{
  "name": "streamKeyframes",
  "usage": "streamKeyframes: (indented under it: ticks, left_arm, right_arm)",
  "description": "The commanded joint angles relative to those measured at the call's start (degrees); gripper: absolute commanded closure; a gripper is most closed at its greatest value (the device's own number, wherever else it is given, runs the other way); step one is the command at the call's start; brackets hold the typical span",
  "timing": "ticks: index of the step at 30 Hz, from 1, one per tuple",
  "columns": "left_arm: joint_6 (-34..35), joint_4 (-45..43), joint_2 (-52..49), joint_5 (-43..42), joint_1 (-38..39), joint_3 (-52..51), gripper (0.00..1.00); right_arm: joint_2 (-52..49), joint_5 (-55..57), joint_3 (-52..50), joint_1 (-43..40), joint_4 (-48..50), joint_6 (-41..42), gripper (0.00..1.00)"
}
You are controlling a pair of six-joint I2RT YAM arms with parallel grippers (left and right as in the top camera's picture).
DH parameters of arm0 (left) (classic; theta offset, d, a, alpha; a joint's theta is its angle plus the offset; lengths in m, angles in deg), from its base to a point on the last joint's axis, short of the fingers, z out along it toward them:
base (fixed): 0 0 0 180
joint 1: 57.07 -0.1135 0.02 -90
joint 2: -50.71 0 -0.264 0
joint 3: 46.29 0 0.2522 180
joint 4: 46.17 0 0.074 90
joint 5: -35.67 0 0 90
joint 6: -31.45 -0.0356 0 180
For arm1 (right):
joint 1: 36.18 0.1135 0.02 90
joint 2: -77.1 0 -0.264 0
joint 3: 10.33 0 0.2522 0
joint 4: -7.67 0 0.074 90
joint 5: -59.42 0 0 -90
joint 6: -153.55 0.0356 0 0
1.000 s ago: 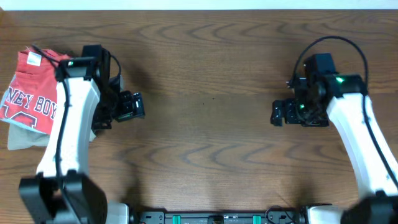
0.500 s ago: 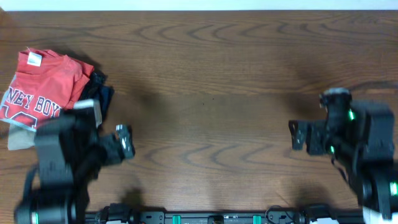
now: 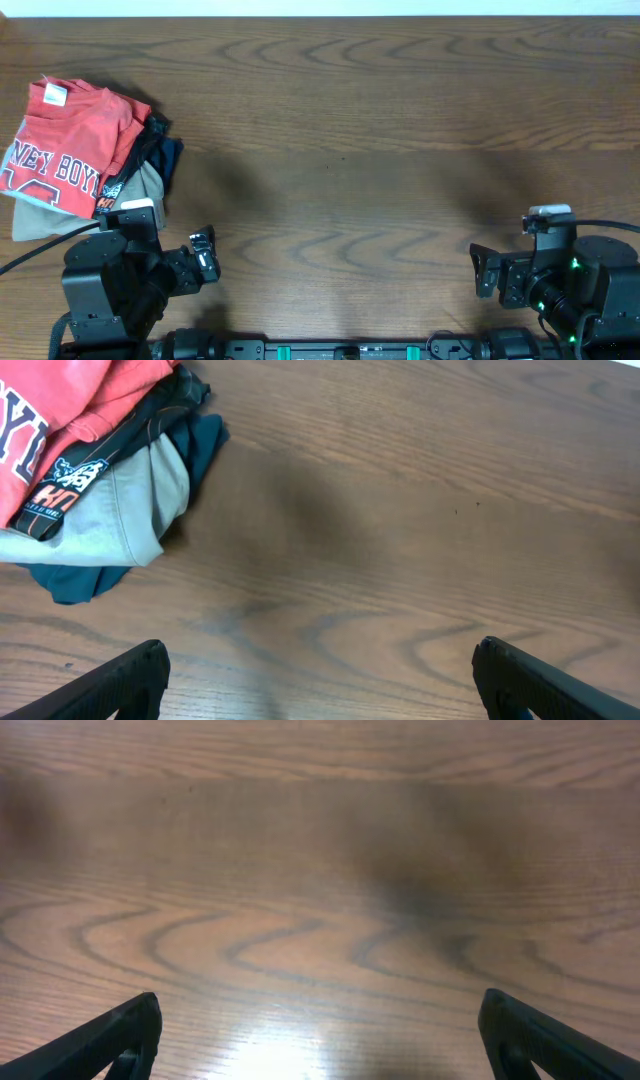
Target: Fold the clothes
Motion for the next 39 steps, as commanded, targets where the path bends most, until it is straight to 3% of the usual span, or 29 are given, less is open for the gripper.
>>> streamKeyframes:
  ticks: [1,18,26,39]
  left_arm:
    - [-0.4,0.0,0.2,0.3,-0.1,-0.1,0.02]
    - [-0.4,0.0,0.2,0.3,-0.1,-0.1,0.02]
    - [-0.4,0.0,0.2,0.3,-0.1,-0.1,0.02]
    - [-0.4,0.0,0.2,0.3,-0.1,-0.1,0.02]
  right_arm:
    - [0.2,0.3,-0.4,-1.4,-0.1,-0.5,0.01]
    - [3.4,1.0,-0.6,-1.3,3.6,-3.1,0.01]
    - [13.3,1.0,-10.0,-1.3,22.3,-7.6,0.01]
    - [31.6,1.2,-40.4,-1.3,57.5,-8.1,0.01]
